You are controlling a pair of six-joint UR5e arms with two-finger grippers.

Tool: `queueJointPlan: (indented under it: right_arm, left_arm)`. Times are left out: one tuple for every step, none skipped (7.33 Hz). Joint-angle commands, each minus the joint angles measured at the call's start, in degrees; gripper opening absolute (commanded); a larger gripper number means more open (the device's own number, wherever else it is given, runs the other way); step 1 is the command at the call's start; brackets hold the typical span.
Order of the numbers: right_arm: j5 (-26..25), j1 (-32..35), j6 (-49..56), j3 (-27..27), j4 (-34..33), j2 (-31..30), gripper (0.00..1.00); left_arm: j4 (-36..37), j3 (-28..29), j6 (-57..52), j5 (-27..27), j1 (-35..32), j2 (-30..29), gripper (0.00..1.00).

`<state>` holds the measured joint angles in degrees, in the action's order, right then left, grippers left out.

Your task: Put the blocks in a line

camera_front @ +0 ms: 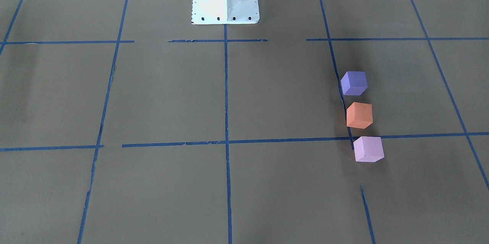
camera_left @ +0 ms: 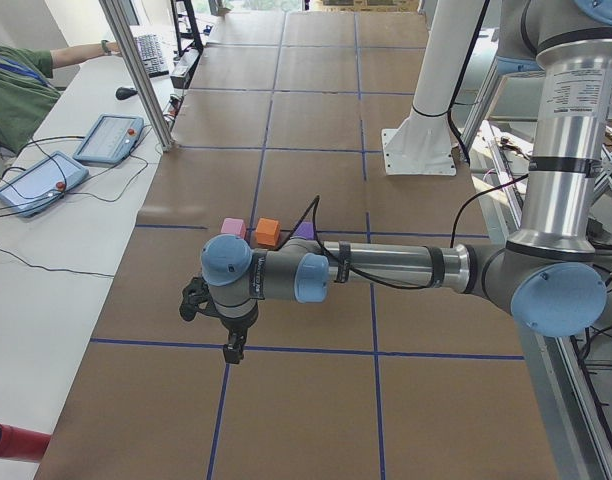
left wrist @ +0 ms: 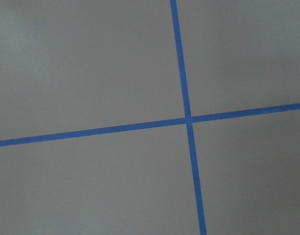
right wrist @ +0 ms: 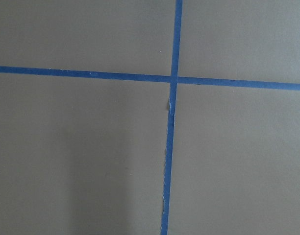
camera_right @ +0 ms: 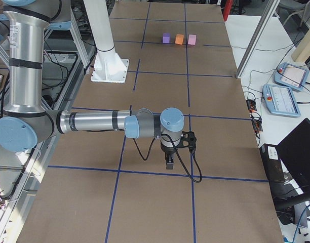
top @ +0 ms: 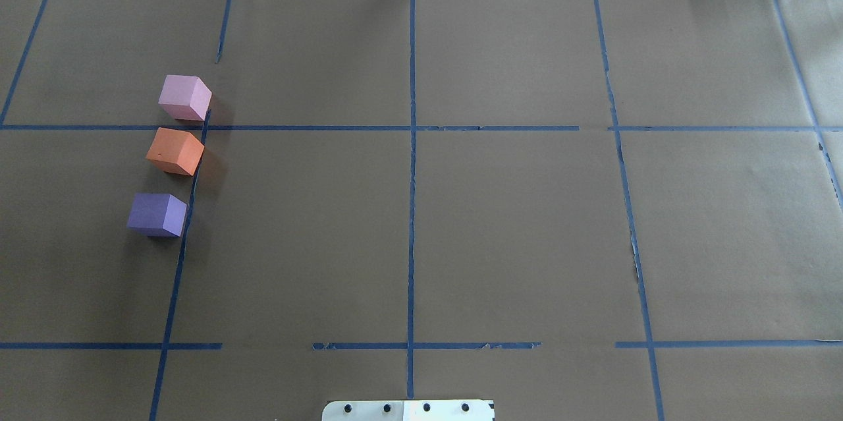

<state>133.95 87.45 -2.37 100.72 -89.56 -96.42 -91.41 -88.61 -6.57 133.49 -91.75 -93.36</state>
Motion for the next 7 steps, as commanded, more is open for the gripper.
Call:
queueJointPlan:
  right_arm:
    - [0.00, 0.00, 0.00, 0.00, 0.00, 0.00, 1.00]
    - [0.00, 0.00, 0.00, 0.00, 0.00, 0.00, 1.00]
    - [0.00, 0.00, 0.00, 0.09, 0.00, 0.00, 1.00]
    - [0.00, 0.00, 0.00, 0.00, 0.00, 0.00, 1.00]
    - [0.00, 0.00, 0.00, 0.00, 0.00, 0.00, 1.00]
    - [0.00, 0.00, 0.00, 0.00, 0.00, 0.00, 1.00]
    - [0.00, 0.00, 0.00, 0.00, 0.00, 0.00, 1.00]
  left_arm:
    - [0.00, -0.34, -0.02, 0.01, -0.01, 0.02, 1.00]
    - [0.00, -0.34, -0.11, -0.07, 0.08, -0.07, 1.00]
    - [0.00, -0.34, -0.02, 0.01, 0.08, -0.07, 1.00]
    - [0.00, 0.18, -0.28, -0.42, 0.08, -0.07, 1.00]
    - [0.00, 0.01, -0.11, -0.43, -0.01, 0.01, 1.00]
    - [0.00, -0.16, -0.20, -0.43, 0.08, 0.02, 1.00]
    - [-0.09, 0.10, -0.28, -0.43, 0.08, 0.02, 1.00]
